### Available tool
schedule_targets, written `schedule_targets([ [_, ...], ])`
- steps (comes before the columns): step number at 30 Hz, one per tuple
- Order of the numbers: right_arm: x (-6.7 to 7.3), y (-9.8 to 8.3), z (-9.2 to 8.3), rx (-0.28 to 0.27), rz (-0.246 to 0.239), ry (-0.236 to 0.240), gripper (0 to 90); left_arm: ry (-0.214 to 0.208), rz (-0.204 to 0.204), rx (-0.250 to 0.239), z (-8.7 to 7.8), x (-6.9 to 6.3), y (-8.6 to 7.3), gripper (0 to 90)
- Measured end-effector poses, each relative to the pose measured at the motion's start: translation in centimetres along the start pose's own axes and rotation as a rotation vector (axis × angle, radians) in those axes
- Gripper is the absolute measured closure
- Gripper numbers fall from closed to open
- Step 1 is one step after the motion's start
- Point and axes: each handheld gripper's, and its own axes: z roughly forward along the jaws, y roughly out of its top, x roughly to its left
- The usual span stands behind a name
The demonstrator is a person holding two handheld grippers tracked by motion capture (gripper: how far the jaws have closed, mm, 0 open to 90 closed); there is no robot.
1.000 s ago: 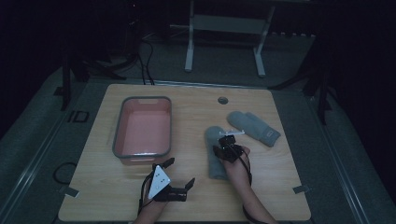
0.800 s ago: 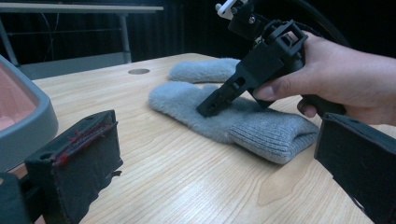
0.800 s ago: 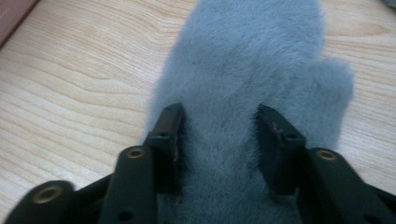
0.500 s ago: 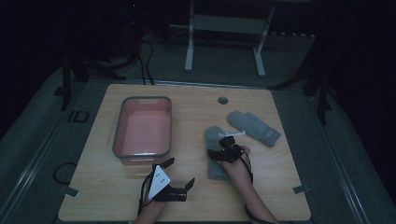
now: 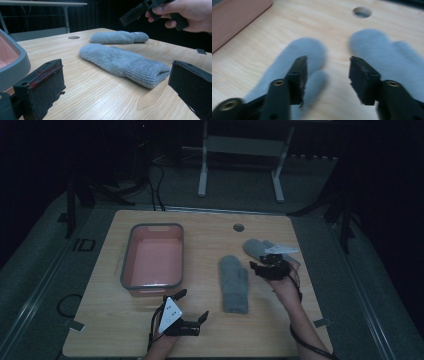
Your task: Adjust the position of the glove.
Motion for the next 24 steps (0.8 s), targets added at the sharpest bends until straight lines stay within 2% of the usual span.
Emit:
schedule_targets([
  [3, -3.0, 0.1, -0.6, -0.015, -0.006, -0.004, 53.6, 0.001, -0.002, 0.0, 0.0, 0.0, 0.0, 0.5],
  [5, -4.7, 0.1, -0.7, -0.019, -0.031, -0.019, 51.9, 0.0, -0.003, 0.001, 0.0, 0.0, 0.0, 0.5],
  [9, -6.9, 0.1, 0.0, 0.007, -0.045, -0.033, 52.4, 0.0, -0.007, 0.002, 0.0, 0.1, 0.0, 0.5],
  [11, -7.9, 0.2, 0.7, 0.023, -0.051, -0.038, 49.8, 0.0, -0.008, 0.001, 0.0, 0.1, 0.0, 0.5],
  [13, -8.5, 0.2, 1.2, 0.027, -0.068, -0.052, 49.7, 0.0, -0.008, 0.002, 0.0, 0.1, 0.0, 0.5],
  [18, -10.0, 0.0, 3.0, 0.057, -0.066, -0.047, 48.4, 0.001, -0.009, 0.003, 0.0, 0.1, 0.0, 0.5],
  [20, -10.4, -0.2, 3.8, 0.08, -0.071, -0.063, 46.7, 0.0, -0.009, 0.003, 0.0, 0.1, 0.0, 0.5],
  [24, -11.4, -0.6, 5.2, 0.111, -0.056, -0.048, 44.6, -0.001, -0.01, 0.003, 0.0, 0.1, 0.0, 0.5],
])
